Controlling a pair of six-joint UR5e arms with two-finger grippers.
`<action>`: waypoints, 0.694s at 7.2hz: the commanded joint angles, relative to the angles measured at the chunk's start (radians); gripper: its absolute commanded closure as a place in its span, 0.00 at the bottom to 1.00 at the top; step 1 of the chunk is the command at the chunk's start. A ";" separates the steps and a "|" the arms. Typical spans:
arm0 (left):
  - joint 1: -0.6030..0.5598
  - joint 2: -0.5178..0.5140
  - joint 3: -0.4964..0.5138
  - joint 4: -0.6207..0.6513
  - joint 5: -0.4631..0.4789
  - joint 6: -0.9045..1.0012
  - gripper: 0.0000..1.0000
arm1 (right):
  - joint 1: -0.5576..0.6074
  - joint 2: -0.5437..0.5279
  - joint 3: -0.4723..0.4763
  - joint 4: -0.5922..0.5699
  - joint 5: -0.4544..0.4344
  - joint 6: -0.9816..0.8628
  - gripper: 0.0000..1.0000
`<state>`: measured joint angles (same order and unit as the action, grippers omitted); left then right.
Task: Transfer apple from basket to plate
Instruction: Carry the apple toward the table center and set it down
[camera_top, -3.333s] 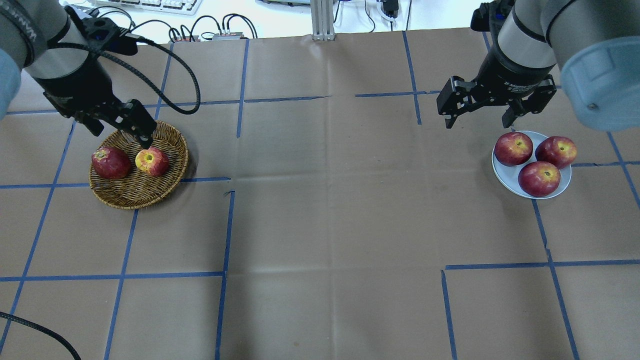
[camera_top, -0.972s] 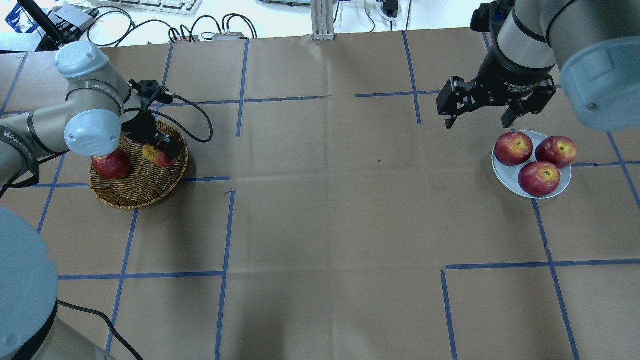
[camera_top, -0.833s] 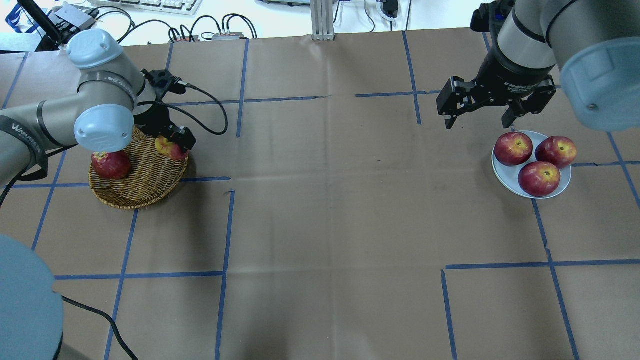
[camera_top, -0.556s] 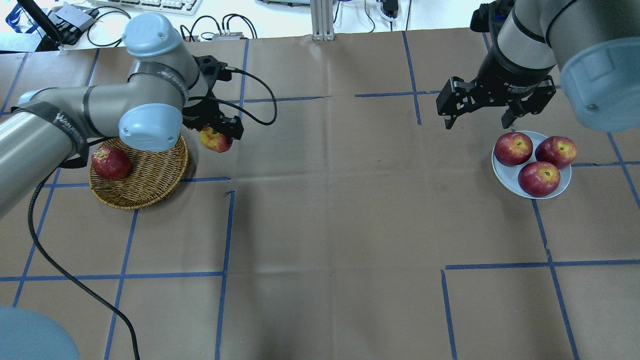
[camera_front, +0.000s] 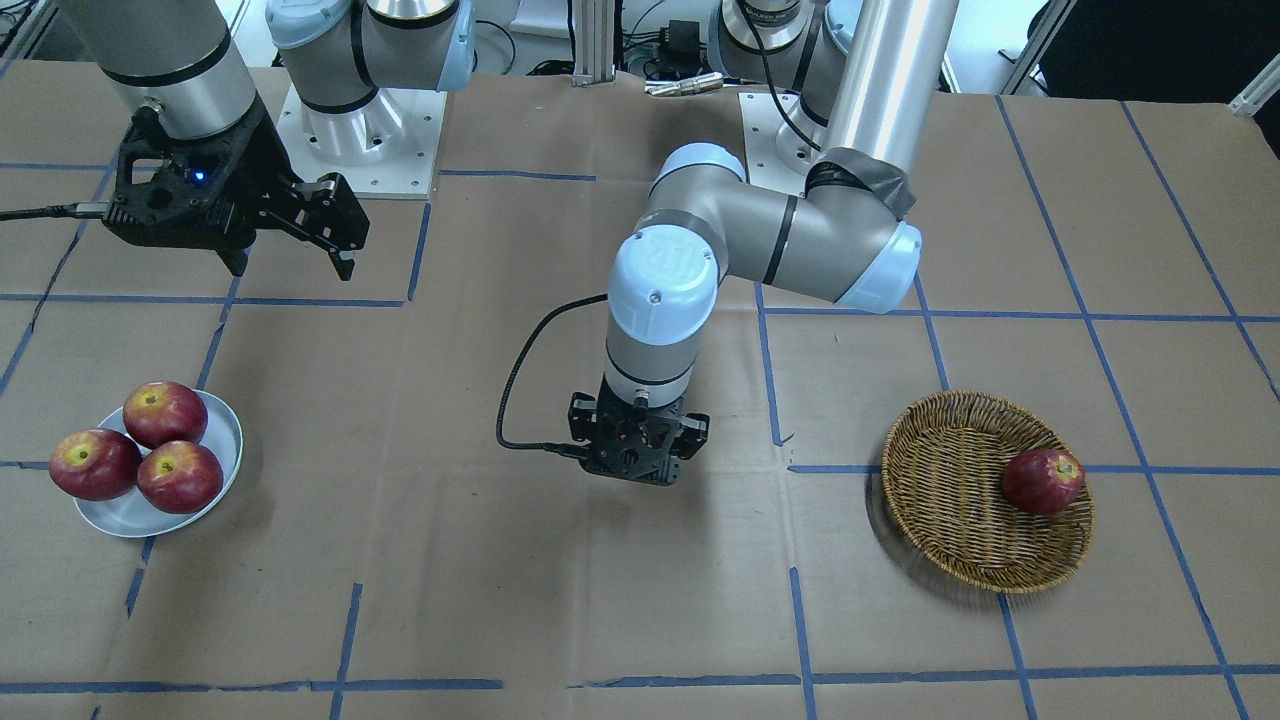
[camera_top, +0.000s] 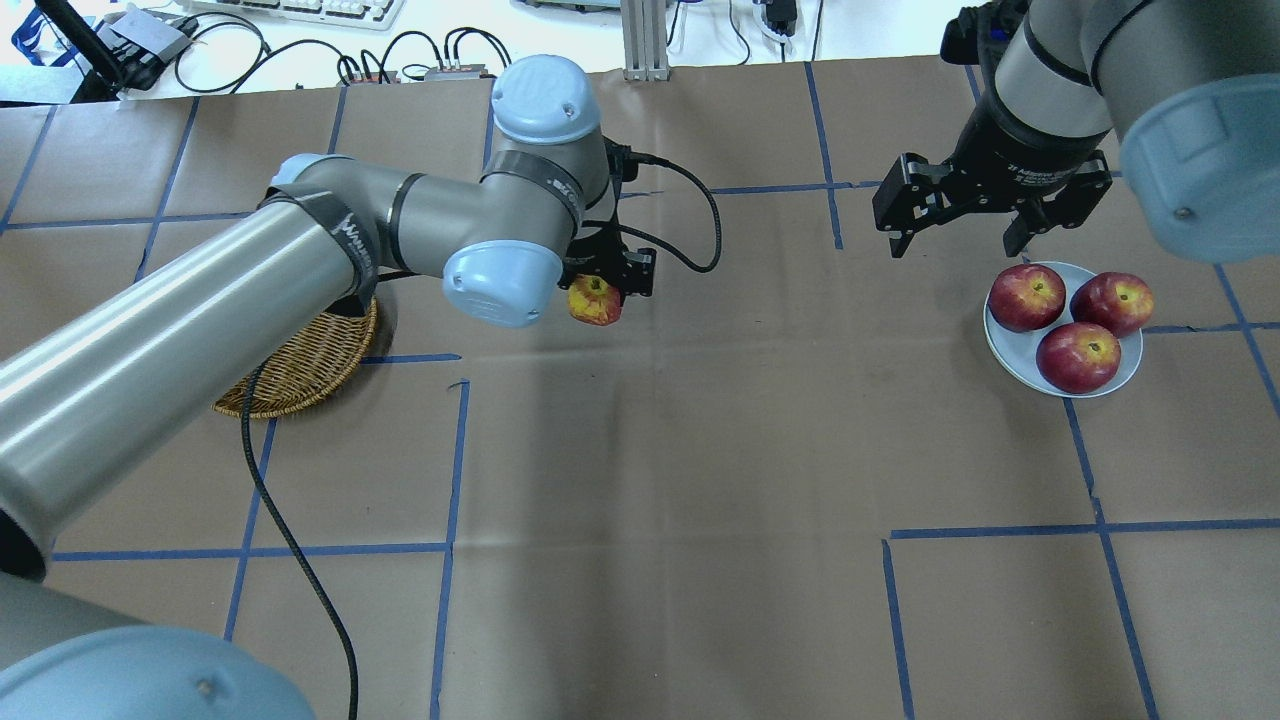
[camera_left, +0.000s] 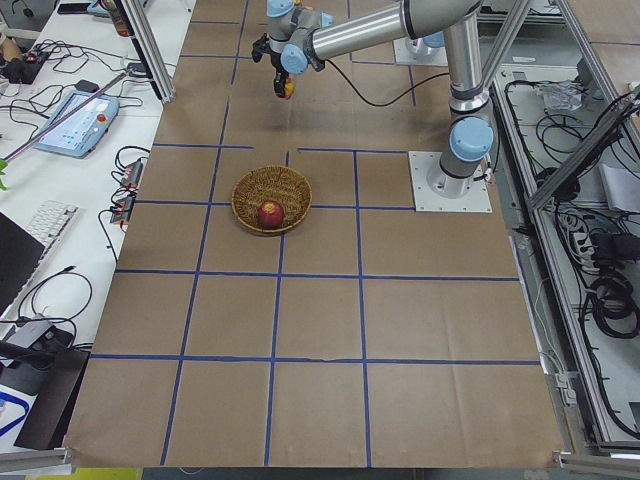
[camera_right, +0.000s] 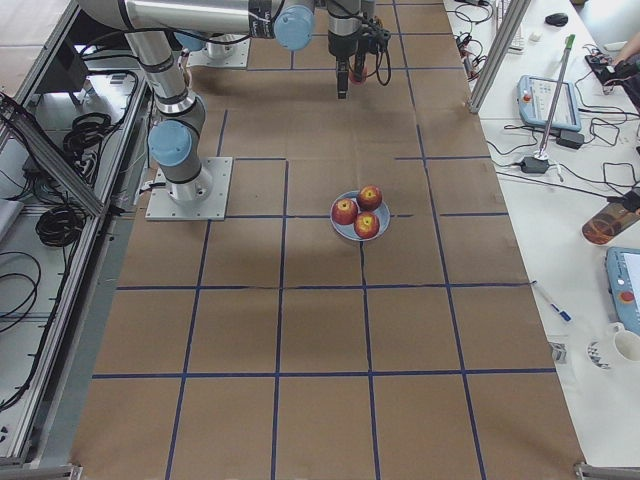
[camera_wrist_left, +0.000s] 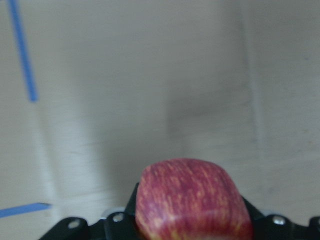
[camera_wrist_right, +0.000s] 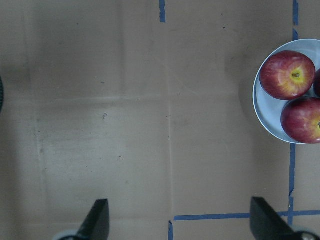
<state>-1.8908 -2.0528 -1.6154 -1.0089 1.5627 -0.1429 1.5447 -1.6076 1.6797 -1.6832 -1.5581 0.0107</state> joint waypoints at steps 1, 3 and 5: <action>-0.039 -0.070 0.006 0.045 -0.009 -0.049 0.59 | 0.000 0.000 0.000 0.000 -0.002 0.000 0.00; -0.062 -0.112 0.006 0.101 -0.006 -0.064 0.56 | 0.000 0.000 0.000 -0.001 0.001 0.000 0.00; -0.063 -0.116 0.011 0.105 -0.009 -0.063 0.51 | 0.000 0.000 0.000 -0.001 0.000 0.000 0.00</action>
<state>-1.9525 -2.1636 -1.6077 -0.9085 1.5546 -0.2051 1.5447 -1.6076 1.6797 -1.6836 -1.5588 0.0108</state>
